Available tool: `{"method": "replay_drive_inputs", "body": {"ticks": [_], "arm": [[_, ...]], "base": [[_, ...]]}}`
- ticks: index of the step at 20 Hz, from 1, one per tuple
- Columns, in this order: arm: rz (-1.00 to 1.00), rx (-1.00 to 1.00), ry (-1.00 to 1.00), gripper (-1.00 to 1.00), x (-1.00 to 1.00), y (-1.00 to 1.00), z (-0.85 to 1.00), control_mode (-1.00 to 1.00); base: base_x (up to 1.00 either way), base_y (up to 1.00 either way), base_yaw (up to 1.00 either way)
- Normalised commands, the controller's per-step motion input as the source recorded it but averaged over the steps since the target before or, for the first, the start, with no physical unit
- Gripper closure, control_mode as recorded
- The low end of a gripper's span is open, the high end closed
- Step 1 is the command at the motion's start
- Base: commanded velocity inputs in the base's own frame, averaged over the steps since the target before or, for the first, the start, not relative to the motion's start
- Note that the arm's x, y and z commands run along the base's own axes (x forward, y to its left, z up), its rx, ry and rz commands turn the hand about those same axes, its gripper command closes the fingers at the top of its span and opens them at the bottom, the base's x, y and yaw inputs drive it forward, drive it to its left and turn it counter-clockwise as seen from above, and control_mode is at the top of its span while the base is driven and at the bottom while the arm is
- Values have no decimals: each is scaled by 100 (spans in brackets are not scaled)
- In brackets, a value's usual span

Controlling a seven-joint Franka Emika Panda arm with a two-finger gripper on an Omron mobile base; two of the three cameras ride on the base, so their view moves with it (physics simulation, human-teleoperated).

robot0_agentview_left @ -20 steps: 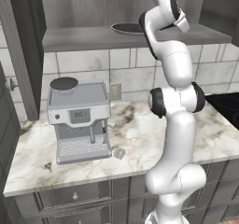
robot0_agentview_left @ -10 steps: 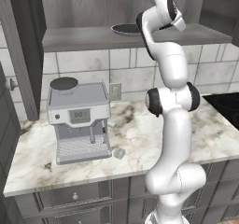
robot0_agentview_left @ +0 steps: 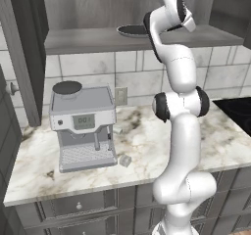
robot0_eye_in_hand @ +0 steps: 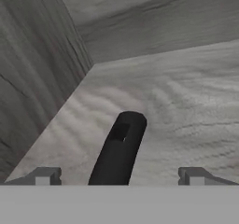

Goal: Pick the pan from the cabinet and place it on the stove. Then turn on the stove burner for the pan.

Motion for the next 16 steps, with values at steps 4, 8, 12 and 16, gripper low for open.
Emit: {"method": "replay_drive_inputs", "body": {"ticks": [4, 8, 12, 16], "arm": [[0, 0, 9, -100, 8, 22, -18, -100], [0, 0, 7, 100, 12, 25, -23, -100], [0, 0, 4, 100, 22, 23, -18, -100], [0, 0, 0, 100, 1, 2, -3, -100]], "base": [[0, 0, 0], [0, 0, 0], [0, 0, 0], [0, 0, 0]]}}
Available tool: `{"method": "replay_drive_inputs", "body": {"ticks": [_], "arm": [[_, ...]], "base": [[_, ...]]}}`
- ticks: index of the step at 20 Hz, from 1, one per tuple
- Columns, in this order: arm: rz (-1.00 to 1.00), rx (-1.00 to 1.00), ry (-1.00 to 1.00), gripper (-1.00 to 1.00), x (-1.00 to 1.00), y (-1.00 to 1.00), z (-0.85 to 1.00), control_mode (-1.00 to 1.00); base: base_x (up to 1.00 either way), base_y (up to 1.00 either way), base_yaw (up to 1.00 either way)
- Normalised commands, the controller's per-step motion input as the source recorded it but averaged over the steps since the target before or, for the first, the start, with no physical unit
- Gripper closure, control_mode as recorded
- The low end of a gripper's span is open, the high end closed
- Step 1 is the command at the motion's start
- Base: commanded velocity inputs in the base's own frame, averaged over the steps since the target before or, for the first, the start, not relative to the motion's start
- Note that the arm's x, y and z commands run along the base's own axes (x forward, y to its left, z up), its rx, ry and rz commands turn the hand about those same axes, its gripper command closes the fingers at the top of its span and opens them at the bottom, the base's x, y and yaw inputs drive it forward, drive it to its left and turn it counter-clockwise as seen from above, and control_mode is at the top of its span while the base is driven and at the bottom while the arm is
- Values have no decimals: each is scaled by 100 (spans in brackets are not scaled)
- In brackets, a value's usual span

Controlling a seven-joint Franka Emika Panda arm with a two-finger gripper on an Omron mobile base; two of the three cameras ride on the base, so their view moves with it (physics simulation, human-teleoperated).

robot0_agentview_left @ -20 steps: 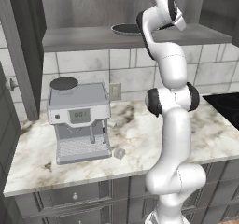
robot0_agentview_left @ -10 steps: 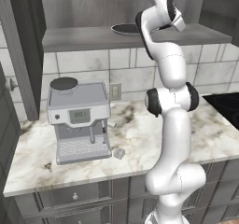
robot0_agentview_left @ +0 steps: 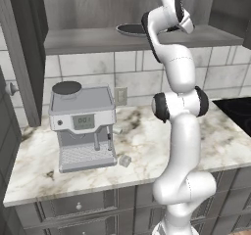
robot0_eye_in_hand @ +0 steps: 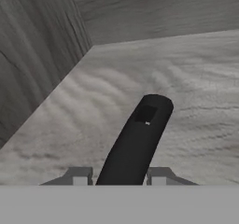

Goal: Pick the pan from the cabinet and place it on the stove. Then turn on the stove burner for the pan.

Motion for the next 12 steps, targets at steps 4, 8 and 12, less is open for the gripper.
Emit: {"method": "replay_drive_inputs", "body": {"ticks": [4, 8, 12], "arm": [[0, 0, -8, 100, 0, 4, 0, -100], [0, 0, -23, 100, -8, 12, 1, -100], [0, 0, -24, 100, -20, 22, 3, -100]], "base": [[0, 0, 0], [0, 0, 0], [0, 0, 0]]}}
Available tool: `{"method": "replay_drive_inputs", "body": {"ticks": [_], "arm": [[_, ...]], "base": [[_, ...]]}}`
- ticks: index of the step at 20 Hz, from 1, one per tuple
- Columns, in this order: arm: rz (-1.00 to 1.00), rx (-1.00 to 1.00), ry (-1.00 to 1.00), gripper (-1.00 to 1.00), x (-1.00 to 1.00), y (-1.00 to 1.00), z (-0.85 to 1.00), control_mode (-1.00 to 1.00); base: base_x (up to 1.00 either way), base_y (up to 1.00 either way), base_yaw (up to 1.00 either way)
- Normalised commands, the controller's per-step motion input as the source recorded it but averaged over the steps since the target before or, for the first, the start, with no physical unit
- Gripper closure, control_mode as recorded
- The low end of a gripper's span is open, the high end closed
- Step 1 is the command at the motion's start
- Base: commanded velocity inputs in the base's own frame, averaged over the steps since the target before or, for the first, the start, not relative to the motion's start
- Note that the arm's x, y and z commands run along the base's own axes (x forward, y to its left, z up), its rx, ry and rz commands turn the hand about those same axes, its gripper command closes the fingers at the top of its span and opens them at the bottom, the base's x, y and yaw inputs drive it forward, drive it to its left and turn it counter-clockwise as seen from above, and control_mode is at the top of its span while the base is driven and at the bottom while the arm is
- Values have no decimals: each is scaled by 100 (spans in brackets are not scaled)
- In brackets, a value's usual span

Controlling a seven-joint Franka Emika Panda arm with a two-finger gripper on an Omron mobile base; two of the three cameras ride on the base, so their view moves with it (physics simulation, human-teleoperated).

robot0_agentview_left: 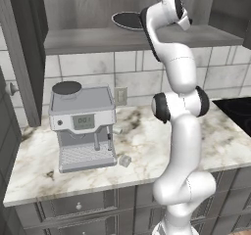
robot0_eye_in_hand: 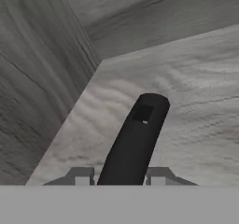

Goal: Pick the pan from the cabinet and place it on the stove. Then turn on the stove burner for the pan.

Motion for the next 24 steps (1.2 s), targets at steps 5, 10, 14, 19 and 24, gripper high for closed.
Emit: {"method": "replay_drive_inputs", "body": {"ticks": [5, 10, 14, 19, 24], "arm": [[0, 0, -25, 100, -41, 26, 4, -100], [0, -2, -30, 100, -57, 23, 0, -100], [0, -3, -36, 100, -65, 14, -7, -100], [0, -3, -32, 100, -80, 9, -38, -100], [-2, 0, -25, 100, -91, 0, -45, -100]], "base": [[0, 0, 0], [0, 0, 0], [0, 0, 0], [0, 0, 0], [0, 0, 0]]}}
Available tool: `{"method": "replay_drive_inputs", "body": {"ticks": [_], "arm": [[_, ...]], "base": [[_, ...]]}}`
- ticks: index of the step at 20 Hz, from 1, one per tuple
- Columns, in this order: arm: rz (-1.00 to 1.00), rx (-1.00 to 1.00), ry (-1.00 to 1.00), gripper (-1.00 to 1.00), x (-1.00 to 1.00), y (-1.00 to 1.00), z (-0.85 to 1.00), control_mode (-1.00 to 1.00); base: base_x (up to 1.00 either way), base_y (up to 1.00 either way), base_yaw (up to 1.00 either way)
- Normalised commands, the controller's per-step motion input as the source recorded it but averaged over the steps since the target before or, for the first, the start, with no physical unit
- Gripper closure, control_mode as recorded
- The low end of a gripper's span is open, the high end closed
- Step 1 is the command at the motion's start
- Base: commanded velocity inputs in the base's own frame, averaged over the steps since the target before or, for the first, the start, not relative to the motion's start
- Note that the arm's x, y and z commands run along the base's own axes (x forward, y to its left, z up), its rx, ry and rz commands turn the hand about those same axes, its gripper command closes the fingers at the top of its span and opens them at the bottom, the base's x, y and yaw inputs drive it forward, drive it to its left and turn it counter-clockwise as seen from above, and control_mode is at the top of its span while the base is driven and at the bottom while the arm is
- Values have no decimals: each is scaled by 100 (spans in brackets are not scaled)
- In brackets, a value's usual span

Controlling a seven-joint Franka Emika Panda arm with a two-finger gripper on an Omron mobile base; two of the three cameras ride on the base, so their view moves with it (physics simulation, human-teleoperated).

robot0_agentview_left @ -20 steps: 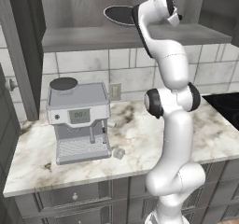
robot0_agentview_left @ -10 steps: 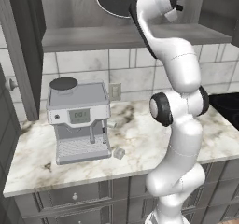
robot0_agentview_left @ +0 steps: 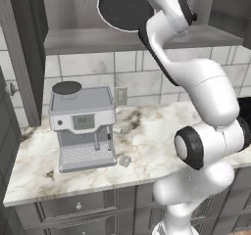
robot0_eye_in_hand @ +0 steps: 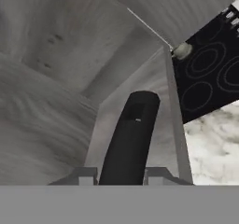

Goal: Pick the pan from the cabinet and place it on the stove. Then turn on the stove burner for the pan.

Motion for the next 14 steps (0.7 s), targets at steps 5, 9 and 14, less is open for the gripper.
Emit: {"method": "replay_drive_inputs", "body": {"ticks": [5, 9, 14], "arm": [[-6, 0, -17, 100, -91, 0, -14, -100], [-6, 0, -10, 100, -97, 0, 0, -100], [-8, 0, -4, 100, -97, 0, 0, -100]], "base": [[0, 0, 0], [0, 0, 0], [0, 0, 0]]}}
